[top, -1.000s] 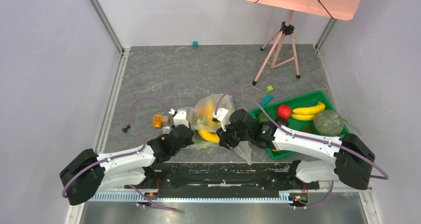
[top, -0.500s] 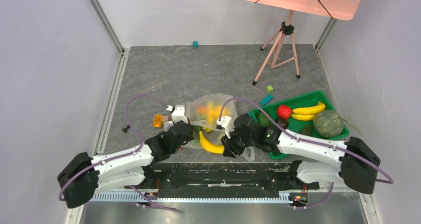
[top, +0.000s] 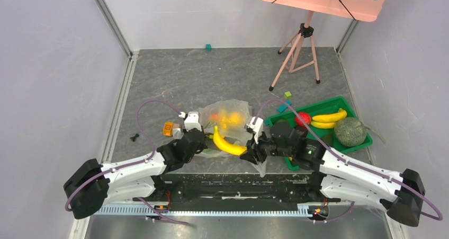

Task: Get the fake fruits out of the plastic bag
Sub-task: Take out the fake fruit from the plastic bag, then place the fake fruit in the bin.

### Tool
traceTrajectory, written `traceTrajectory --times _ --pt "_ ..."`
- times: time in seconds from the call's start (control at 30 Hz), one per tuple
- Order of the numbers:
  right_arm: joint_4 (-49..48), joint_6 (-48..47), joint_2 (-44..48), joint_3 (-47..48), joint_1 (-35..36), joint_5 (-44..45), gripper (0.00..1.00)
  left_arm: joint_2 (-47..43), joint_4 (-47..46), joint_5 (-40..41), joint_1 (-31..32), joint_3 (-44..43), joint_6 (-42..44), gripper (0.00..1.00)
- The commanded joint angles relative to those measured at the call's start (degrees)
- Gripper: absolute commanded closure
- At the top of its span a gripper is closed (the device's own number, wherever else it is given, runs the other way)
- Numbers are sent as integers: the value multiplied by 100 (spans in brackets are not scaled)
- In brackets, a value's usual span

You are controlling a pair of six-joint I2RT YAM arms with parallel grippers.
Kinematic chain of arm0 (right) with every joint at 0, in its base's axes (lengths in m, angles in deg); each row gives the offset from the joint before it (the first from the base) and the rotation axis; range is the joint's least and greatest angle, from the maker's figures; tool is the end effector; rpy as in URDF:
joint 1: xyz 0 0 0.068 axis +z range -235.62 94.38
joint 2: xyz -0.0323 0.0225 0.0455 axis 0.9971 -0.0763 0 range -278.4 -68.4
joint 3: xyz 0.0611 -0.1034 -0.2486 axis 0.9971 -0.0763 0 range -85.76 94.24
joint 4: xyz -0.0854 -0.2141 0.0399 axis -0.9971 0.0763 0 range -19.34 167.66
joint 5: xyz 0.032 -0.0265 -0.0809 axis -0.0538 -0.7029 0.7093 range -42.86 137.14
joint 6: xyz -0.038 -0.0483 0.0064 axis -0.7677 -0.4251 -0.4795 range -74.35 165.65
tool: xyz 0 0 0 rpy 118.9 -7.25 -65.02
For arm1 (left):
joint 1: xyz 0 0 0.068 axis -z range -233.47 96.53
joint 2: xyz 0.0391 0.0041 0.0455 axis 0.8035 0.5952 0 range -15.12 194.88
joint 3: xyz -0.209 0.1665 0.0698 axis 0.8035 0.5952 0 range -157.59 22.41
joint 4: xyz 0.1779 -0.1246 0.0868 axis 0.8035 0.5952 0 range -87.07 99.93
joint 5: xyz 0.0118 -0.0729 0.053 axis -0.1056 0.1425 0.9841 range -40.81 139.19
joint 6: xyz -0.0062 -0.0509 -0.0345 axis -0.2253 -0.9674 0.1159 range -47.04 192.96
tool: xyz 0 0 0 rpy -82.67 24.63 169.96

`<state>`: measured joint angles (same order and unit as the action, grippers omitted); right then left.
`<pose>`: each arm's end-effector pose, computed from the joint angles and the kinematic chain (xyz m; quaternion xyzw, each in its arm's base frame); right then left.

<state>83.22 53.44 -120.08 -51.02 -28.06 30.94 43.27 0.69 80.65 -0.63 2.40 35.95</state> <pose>0.0861 0.1598 0.2593 -0.4243 0.7459 0.3718 0.3542 0.1267 -0.1270 0.1875 -0.0034 0.8669 -0.1367 0.4794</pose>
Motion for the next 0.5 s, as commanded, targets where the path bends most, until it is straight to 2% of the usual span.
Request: traceTrajectory --times 0.0,0.47 --pt "-101 113 316 -1 -160 739 75 4 -57 220 15 -180 109 98" --pt "312 375 1140 -150 -661 1904 76 111 -92 145 15 -220 112 98"
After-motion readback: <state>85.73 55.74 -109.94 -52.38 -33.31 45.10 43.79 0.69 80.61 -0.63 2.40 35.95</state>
